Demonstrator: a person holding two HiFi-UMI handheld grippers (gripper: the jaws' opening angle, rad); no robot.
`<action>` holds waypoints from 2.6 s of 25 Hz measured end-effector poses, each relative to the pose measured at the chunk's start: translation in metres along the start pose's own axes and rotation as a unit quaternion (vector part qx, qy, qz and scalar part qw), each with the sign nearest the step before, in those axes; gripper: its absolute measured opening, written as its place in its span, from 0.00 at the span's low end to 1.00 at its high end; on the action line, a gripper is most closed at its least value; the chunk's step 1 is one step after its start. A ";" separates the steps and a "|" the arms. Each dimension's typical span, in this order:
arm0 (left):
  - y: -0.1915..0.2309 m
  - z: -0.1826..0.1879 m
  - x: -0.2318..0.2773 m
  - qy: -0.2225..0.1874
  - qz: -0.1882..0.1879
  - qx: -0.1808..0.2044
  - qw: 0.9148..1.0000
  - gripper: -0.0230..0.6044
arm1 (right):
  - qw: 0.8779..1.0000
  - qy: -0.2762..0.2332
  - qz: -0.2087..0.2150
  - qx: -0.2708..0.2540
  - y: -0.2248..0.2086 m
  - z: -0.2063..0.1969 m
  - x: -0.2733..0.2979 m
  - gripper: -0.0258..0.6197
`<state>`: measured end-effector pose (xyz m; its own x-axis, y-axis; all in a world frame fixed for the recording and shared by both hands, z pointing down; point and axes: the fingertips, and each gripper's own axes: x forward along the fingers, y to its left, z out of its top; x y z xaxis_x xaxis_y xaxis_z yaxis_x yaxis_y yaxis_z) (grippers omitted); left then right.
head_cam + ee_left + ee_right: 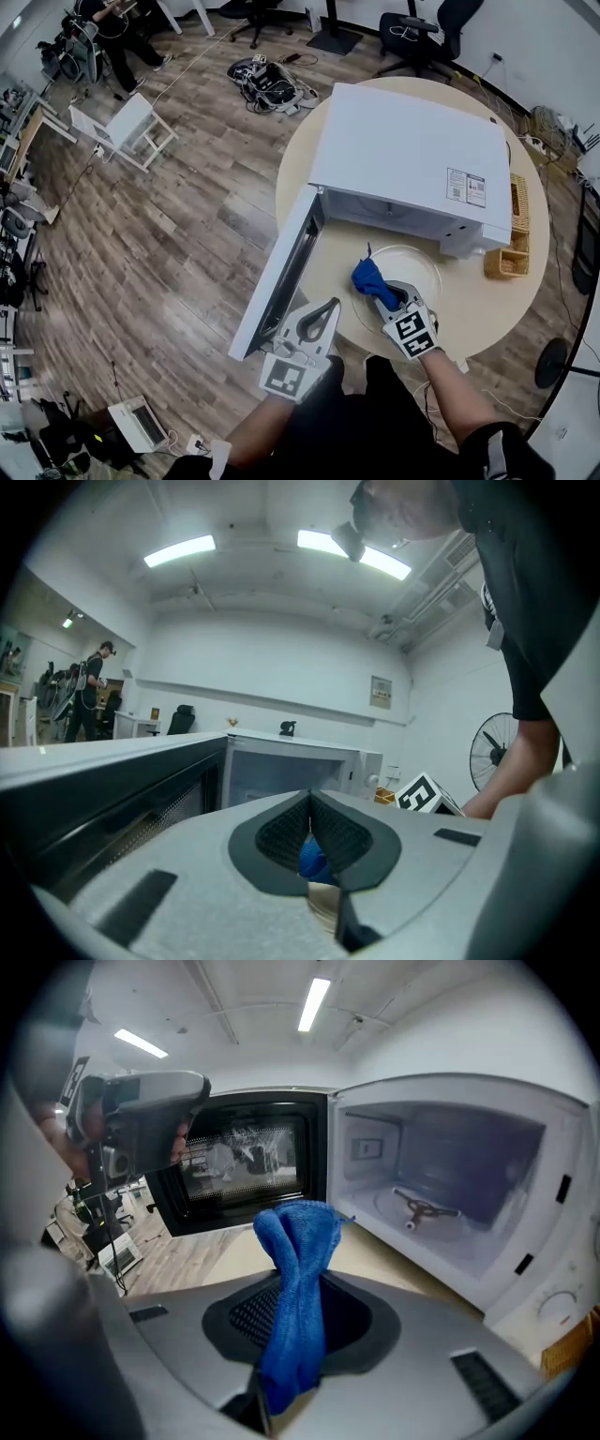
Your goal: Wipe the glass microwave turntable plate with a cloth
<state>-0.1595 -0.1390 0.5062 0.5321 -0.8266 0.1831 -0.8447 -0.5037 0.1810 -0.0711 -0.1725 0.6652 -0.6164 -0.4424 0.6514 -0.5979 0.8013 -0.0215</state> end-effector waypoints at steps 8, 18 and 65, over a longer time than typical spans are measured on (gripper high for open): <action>0.018 -0.010 -0.003 0.016 0.021 -0.009 1.000 0.05 | 0.996 0.062 0.036 -0.044 0.013 -0.023 0.038 0.18; 0.017 -0.018 0.002 0.024 0.025 -0.014 0.999 0.05 | 0.996 0.078 0.018 -0.041 0.008 -0.030 0.049 0.18; -0.014 -0.017 0.011 0.031 0.018 0.001 0.999 0.05 | 0.985 0.078 -0.152 -0.025 -0.102 -0.044 -0.016 0.19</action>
<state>-0.1405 -0.1366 0.5215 0.5044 -0.8266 0.2495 -0.8632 -0.4752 0.1706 0.0226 -0.2297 0.6896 -0.3246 -0.6011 0.7303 -0.7148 0.6615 0.2268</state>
